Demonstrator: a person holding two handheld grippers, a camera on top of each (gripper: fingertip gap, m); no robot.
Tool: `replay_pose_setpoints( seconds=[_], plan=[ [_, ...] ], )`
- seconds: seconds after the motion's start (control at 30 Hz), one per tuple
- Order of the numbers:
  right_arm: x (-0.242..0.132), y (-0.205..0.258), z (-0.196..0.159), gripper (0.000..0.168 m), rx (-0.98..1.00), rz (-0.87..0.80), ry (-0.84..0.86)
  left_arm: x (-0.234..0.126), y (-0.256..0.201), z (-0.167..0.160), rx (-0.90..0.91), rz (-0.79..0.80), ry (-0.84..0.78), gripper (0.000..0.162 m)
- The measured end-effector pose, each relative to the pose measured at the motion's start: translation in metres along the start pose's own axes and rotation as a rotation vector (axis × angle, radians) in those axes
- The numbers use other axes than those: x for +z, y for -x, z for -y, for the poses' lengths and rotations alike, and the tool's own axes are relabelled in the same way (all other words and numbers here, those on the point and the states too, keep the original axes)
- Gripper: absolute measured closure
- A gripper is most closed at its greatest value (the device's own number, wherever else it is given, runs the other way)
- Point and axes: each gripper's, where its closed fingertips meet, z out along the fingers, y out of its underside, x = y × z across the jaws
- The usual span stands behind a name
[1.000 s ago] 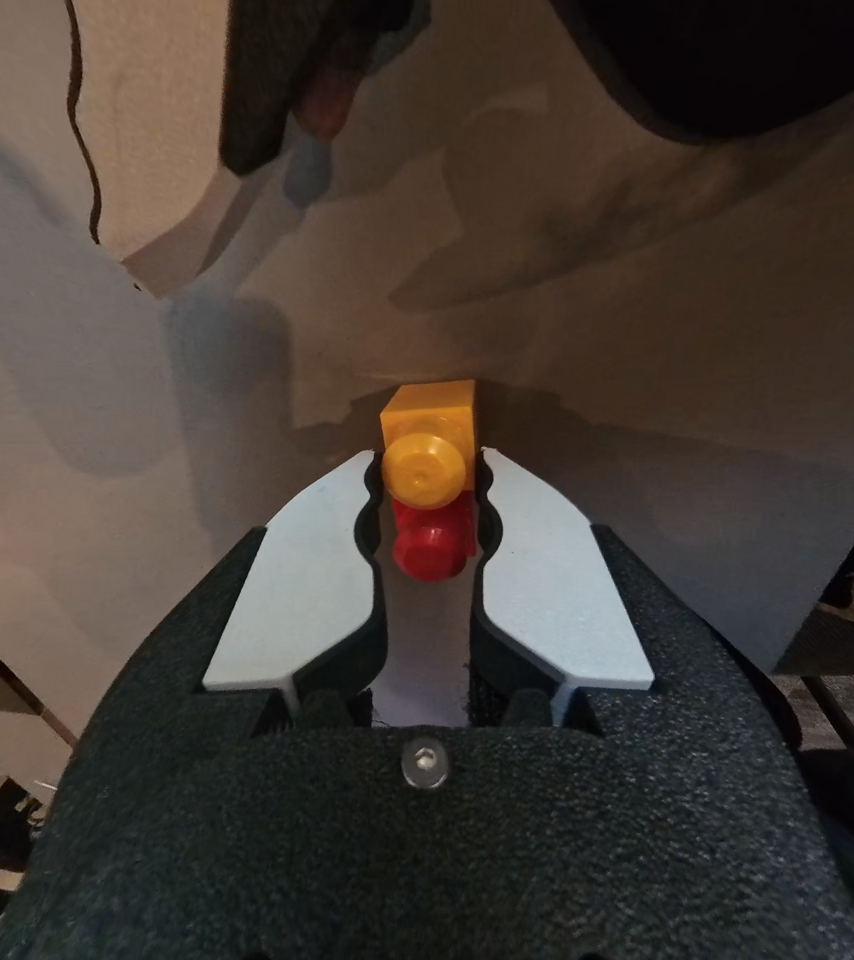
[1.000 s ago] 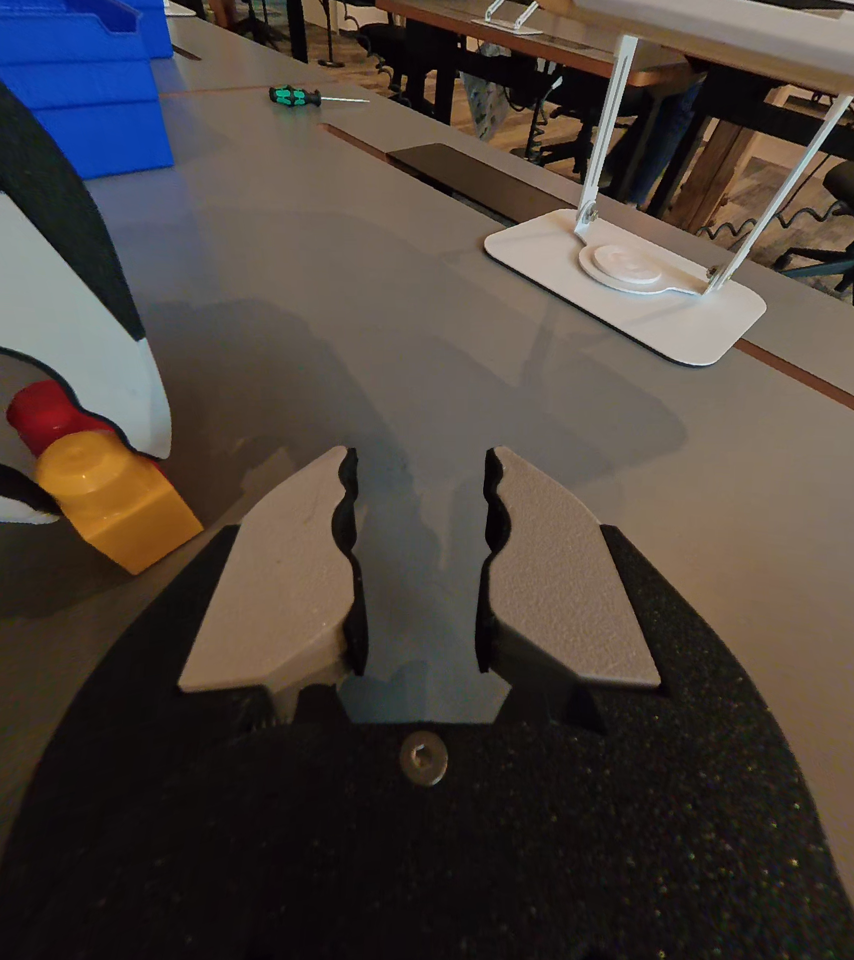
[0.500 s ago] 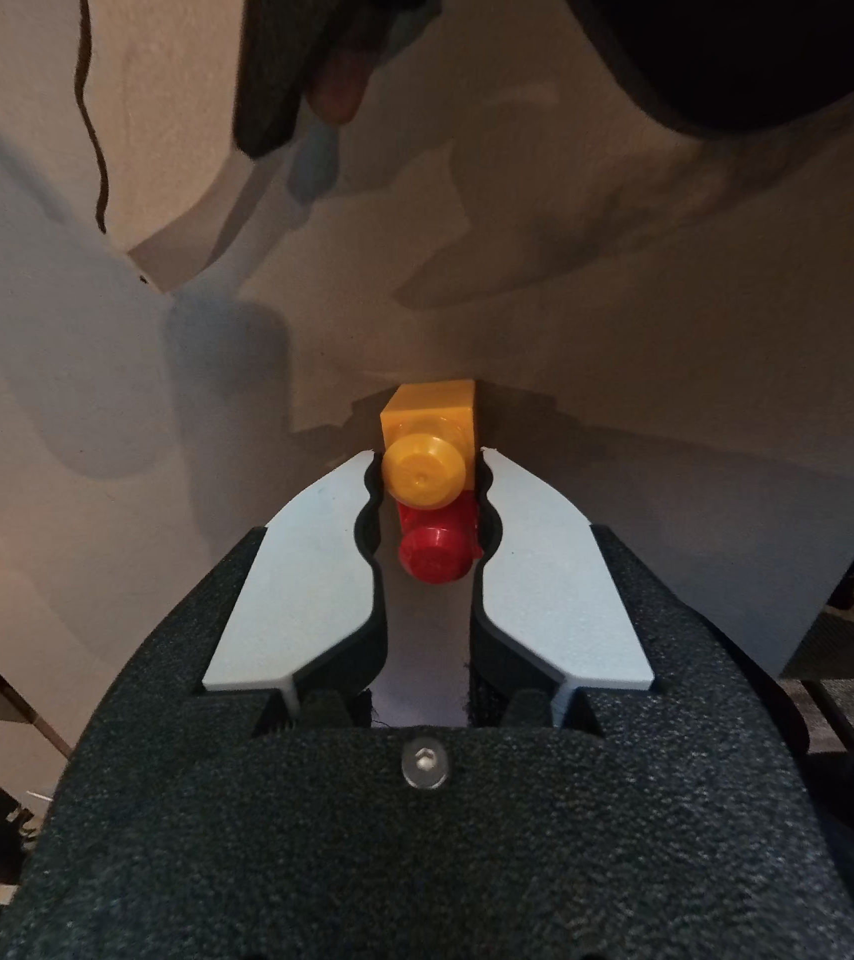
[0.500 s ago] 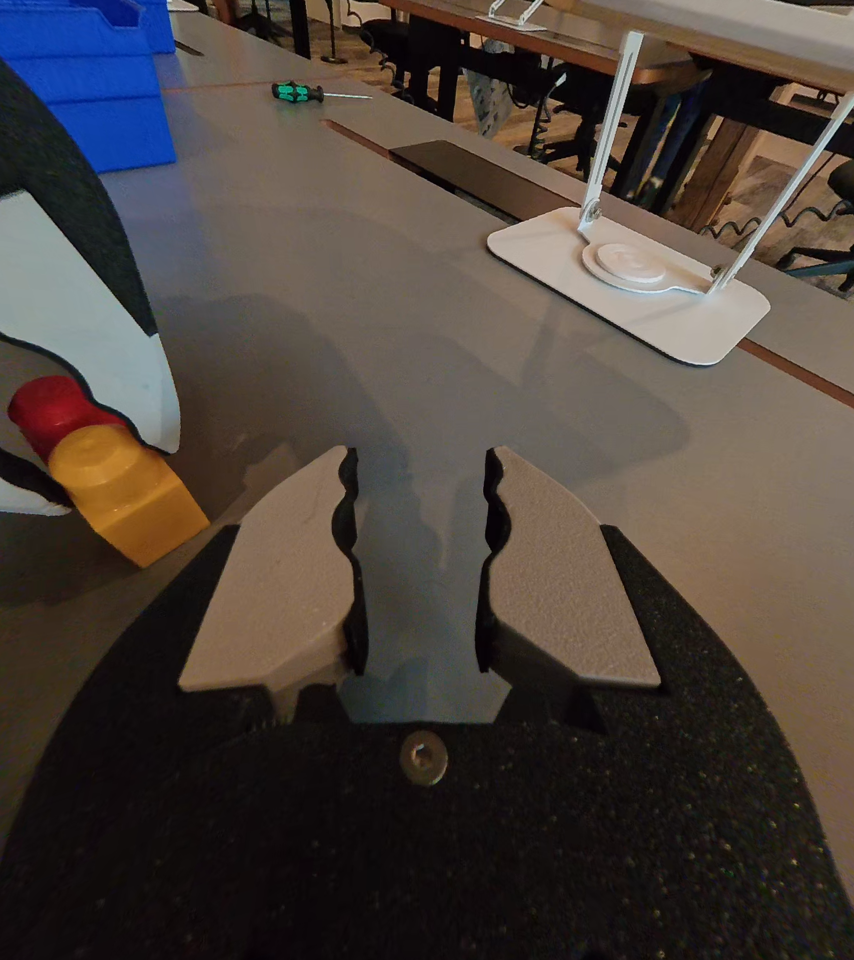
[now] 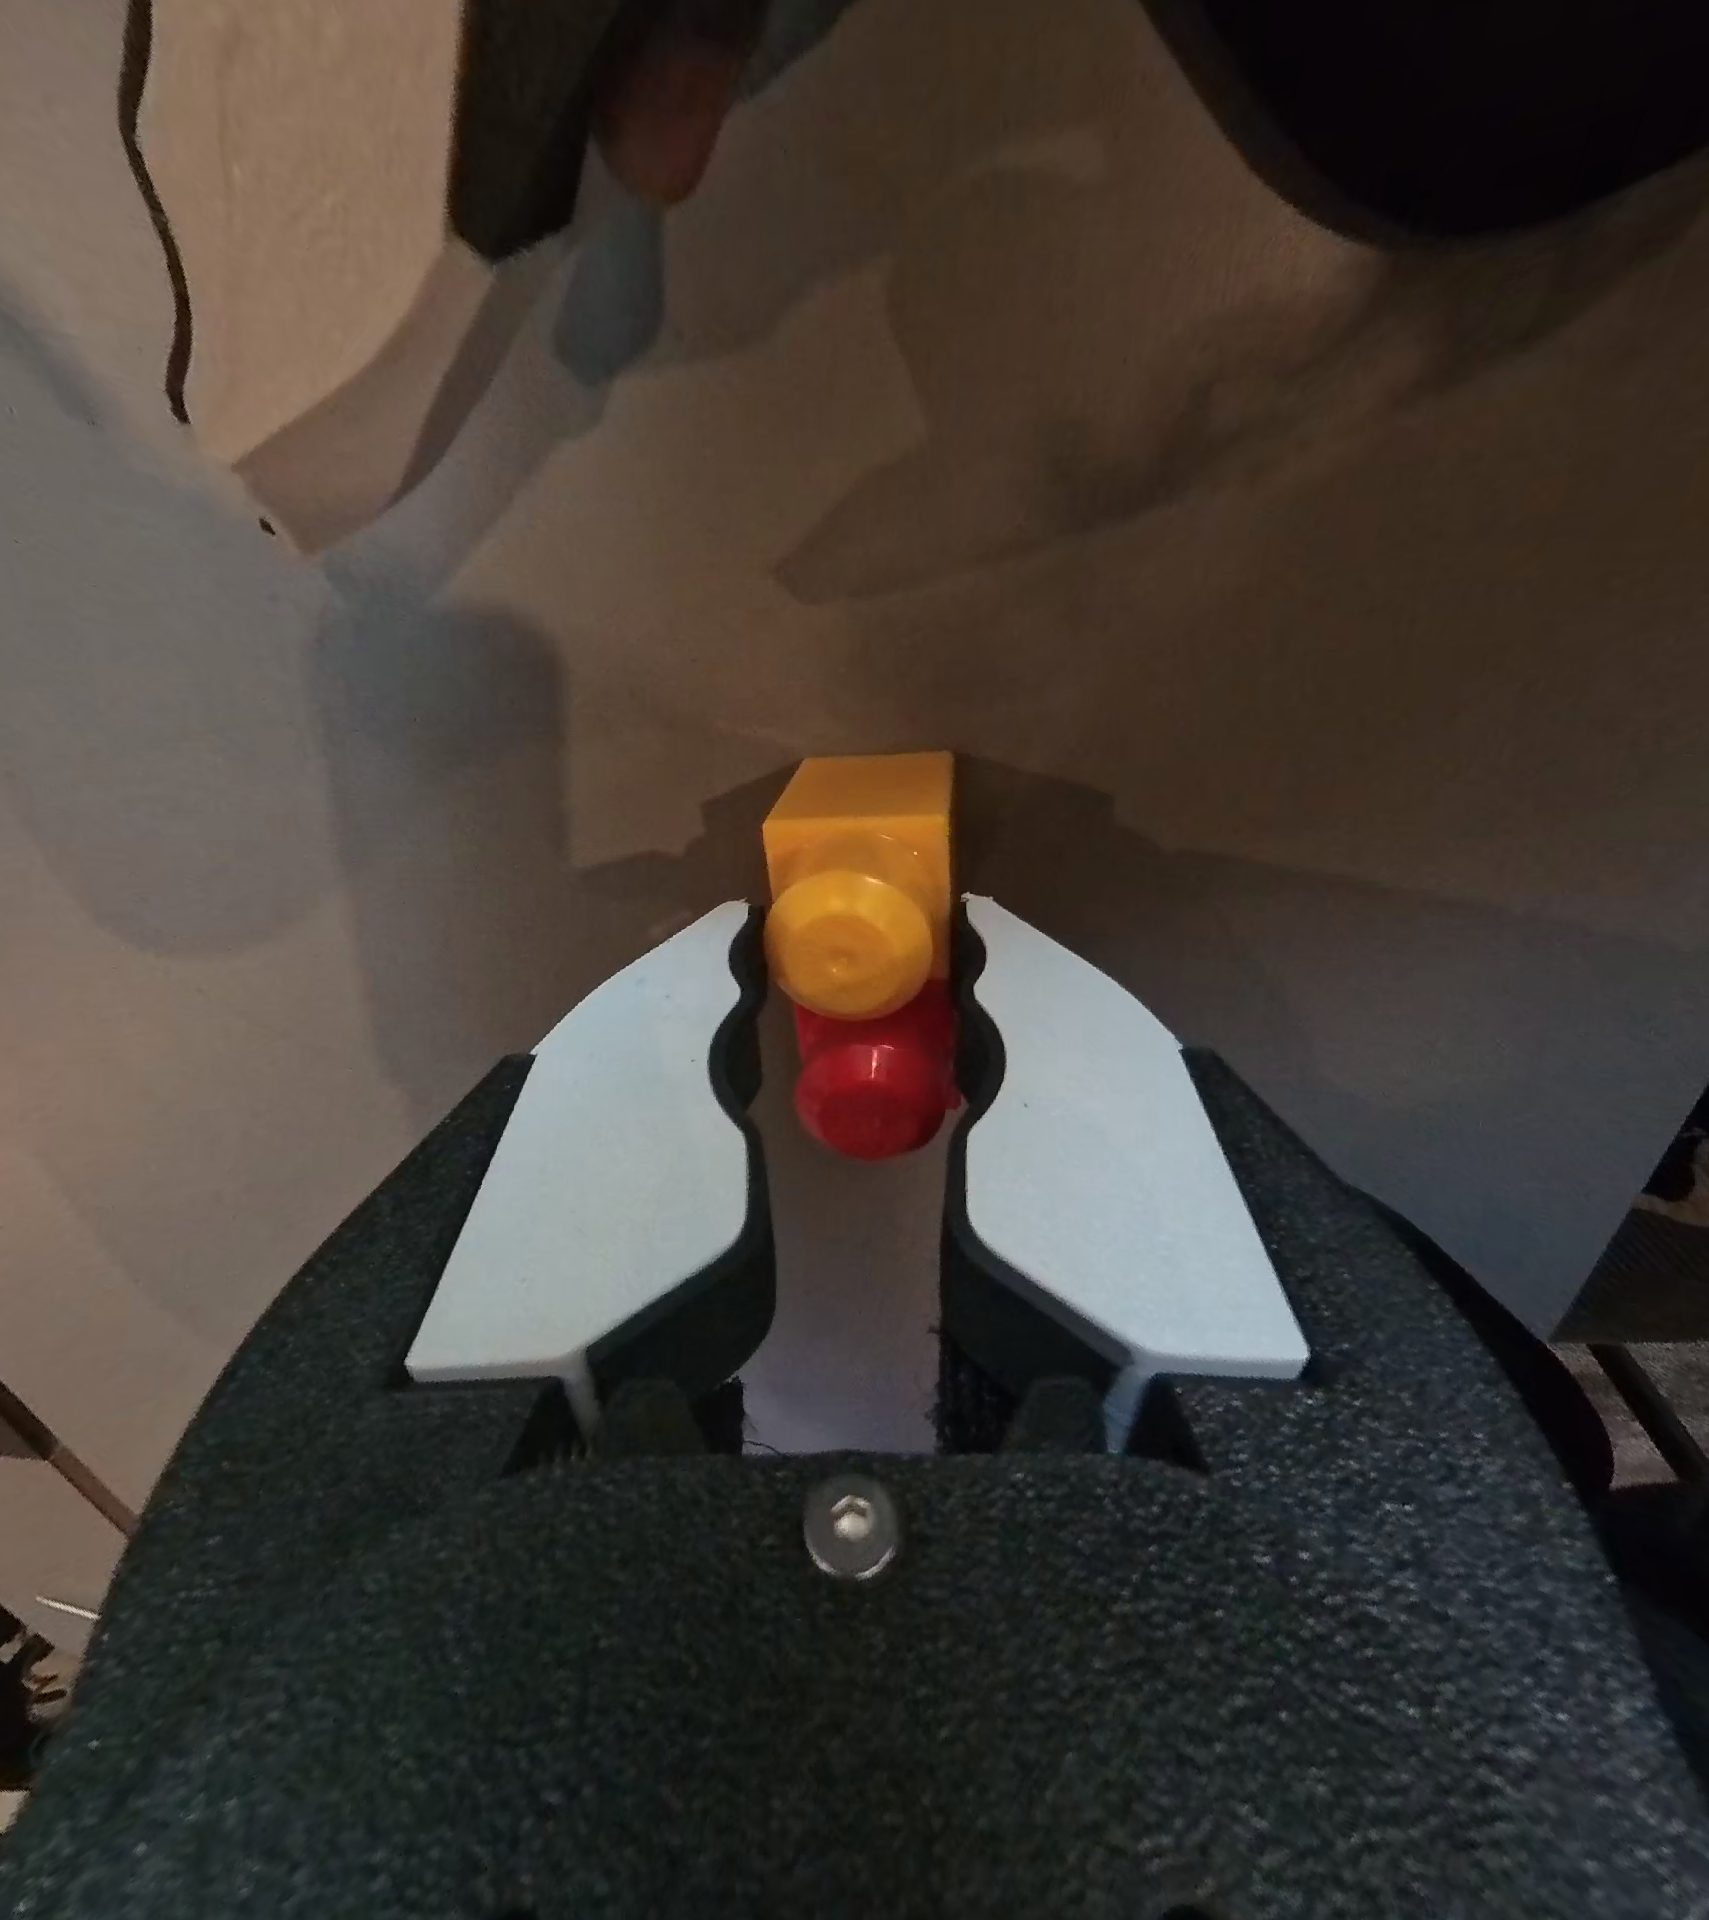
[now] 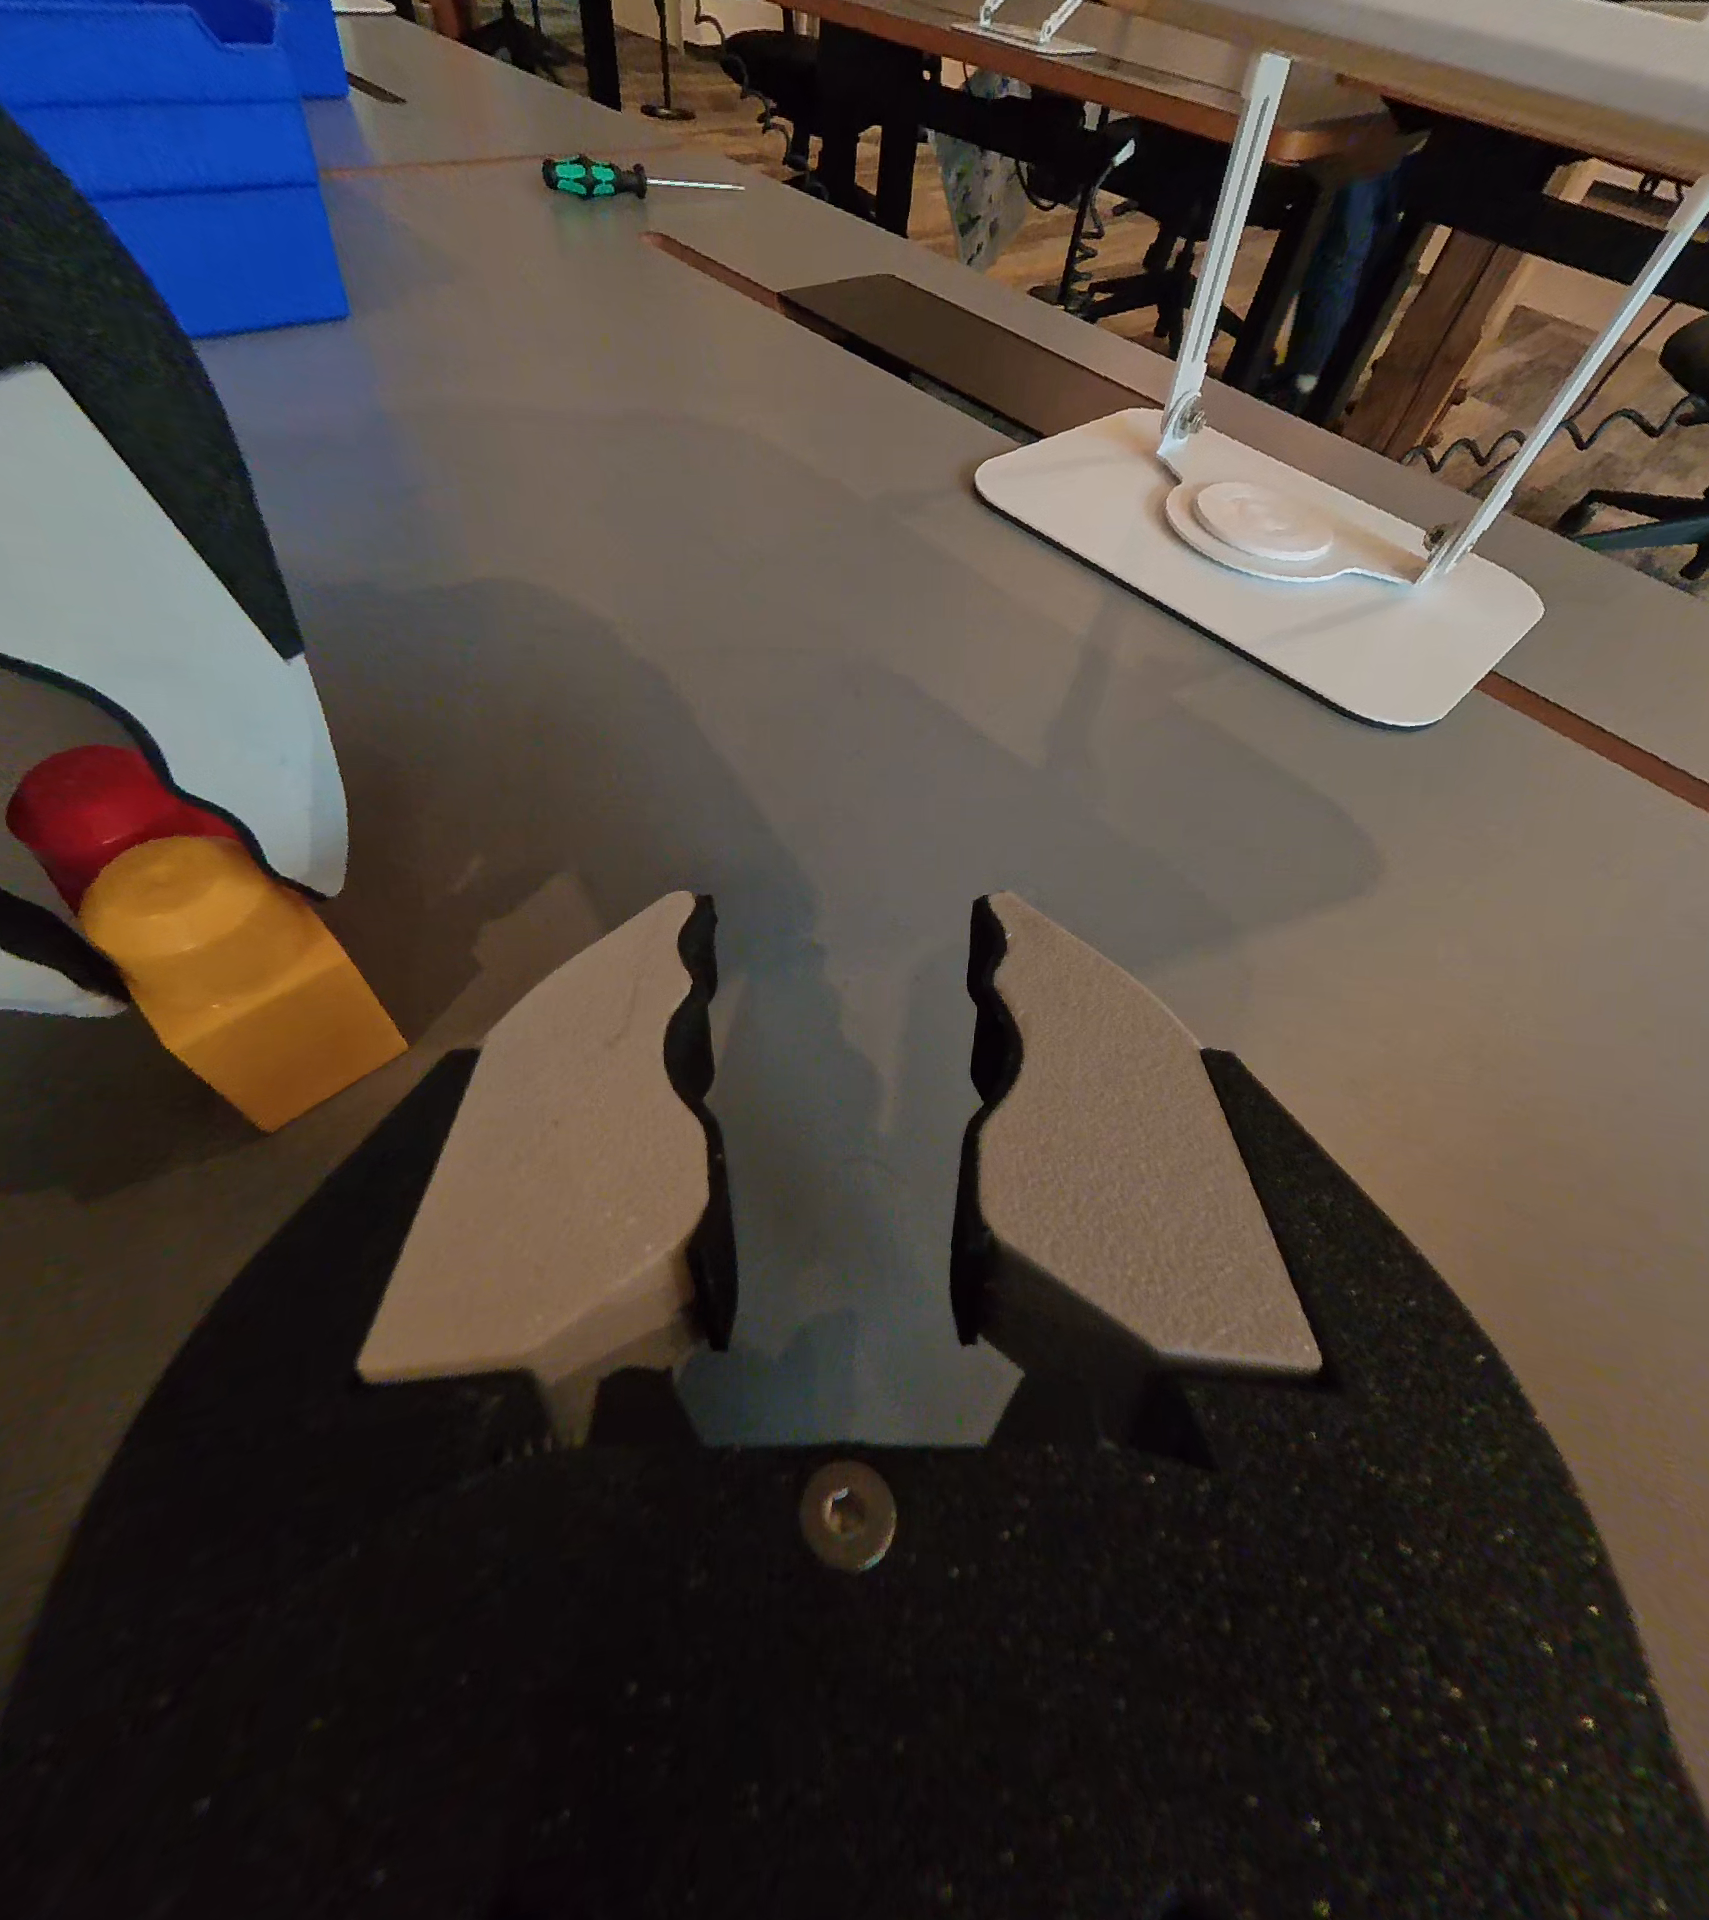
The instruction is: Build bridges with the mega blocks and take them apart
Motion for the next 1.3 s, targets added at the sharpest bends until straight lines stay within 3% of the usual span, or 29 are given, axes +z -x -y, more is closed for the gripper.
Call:
replay_pose_setpoints(
  seconds=[1.3],
  plan=[
    [0.0004,-0.0003,-0.0019,0.122,-0.001,0.0,0.008,-0.0056,-0.0008,-0.0034,0.01,-0.032,-0.008,0.127]
  ],
)
